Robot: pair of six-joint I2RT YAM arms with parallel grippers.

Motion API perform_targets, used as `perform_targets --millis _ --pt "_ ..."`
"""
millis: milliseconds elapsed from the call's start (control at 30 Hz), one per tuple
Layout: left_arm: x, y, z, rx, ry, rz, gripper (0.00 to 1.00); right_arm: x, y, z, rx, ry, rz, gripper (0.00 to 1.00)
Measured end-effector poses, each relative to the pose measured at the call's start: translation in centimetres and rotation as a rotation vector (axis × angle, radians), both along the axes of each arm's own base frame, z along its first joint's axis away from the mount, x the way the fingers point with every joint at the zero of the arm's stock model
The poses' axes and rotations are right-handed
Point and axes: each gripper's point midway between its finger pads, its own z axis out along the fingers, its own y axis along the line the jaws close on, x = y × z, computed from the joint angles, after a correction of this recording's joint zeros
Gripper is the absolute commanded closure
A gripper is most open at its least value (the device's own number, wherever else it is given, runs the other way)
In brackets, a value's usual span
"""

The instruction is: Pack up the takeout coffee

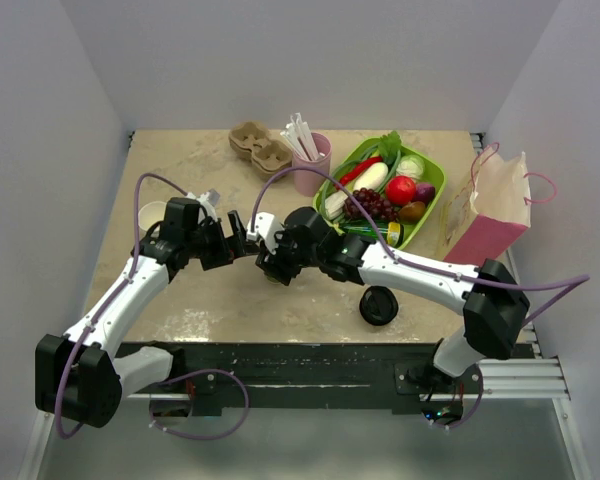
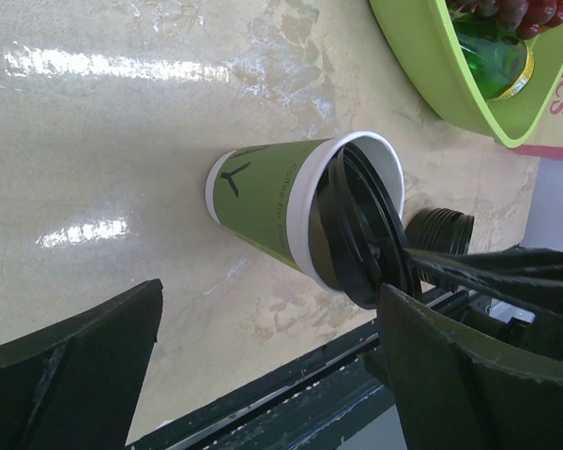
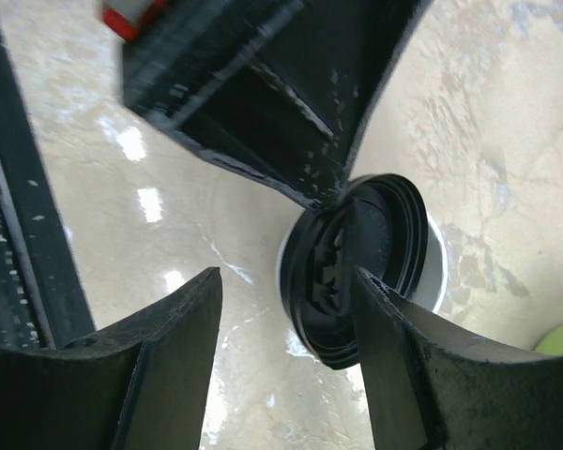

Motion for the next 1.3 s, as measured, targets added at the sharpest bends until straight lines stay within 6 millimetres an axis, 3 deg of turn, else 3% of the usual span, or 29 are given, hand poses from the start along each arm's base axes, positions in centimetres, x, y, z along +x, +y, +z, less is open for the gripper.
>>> perform_targets --millis 267,700,867,1033,1300 --pt "-0.2 -0.3 0.0 -0.006 0.003 -0.009 0.0 0.9 -0.5 -3.1 -0.094 -0.001 -0.046 0.43" --pt "-0.2 -0.4 0.1 -0.008 0.005 -0.008 0.0 1.7 -0.9 -3.0 -0.102 -0.024 -0.099 0.66" --pt "-0.2 -0.4 0.2 -0.009 0.001 -0.007 0.0 1.9 -0.8 -2.7 -0.085 -0.021 -0.124 0.81" --pt "-0.3 -0.3 0.7 -0.012 -0.016 -0.007 0.0 1.7 -0.8 -1.6 -0.046 -0.004 -0.15 0.85" --pt "-0.5 -0.2 1.2 -0.011 -0.034 -0.003 0.0 1.3 -0.7 -1.6 -0.02 0.063 -0.2 0.86"
